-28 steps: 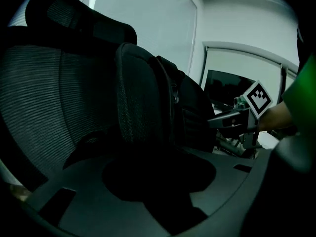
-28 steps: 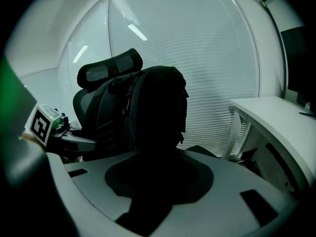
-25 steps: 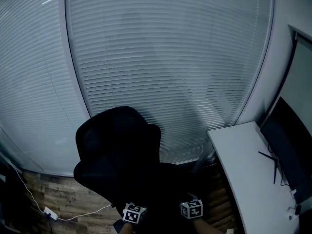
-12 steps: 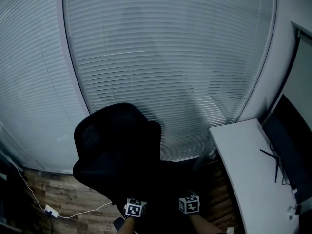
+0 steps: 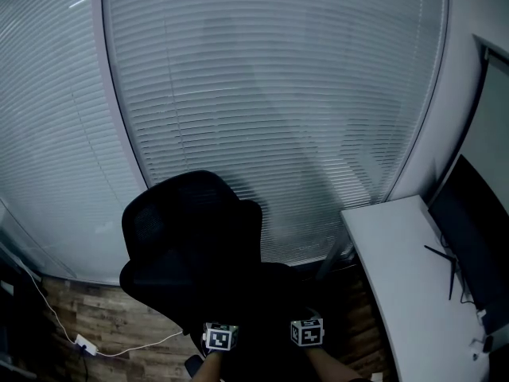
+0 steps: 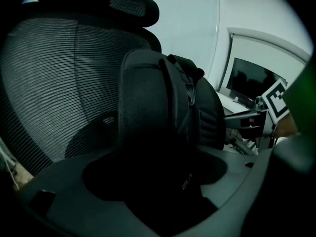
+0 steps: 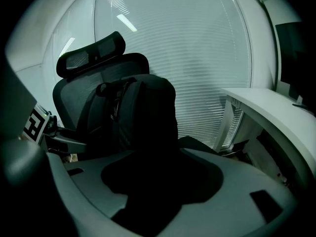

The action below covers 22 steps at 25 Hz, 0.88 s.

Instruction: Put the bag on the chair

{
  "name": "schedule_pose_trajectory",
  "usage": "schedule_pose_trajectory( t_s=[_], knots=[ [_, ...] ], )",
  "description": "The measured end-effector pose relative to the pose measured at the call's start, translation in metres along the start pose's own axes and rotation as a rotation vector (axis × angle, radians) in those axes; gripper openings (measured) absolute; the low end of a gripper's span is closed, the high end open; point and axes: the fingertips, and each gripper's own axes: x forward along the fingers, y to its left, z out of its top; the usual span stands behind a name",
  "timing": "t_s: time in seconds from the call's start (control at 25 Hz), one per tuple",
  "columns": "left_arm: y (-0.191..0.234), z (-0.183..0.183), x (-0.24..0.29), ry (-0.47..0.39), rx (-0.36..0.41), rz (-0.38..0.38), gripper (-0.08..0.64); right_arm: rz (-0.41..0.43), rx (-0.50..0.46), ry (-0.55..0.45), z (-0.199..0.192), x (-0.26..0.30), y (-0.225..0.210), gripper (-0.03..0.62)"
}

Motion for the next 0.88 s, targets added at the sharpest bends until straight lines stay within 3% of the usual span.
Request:
schedule_pose_trajectory(
  t_s=[0.12,0.32,0.88],
  knots=[
    [-0.003,0.009,-0.004,-0.044,-0.032,-0.008,0.377,0.015,-0.015,-0.019,0.006,-0.003,0.005,0.198],
    [-0.007,0.013,-0.015,-0.065,0.003,0.019,0.377,0.031,-0.016,-0.033,0.01,-0.009,0.008,0.197],
    [-0.035,0.027,-0.067,-0.162,0.0,0.054,0.371,0.056,-0.042,-0.102,0.023,-0.056,0.015,0.185]
  ],
)
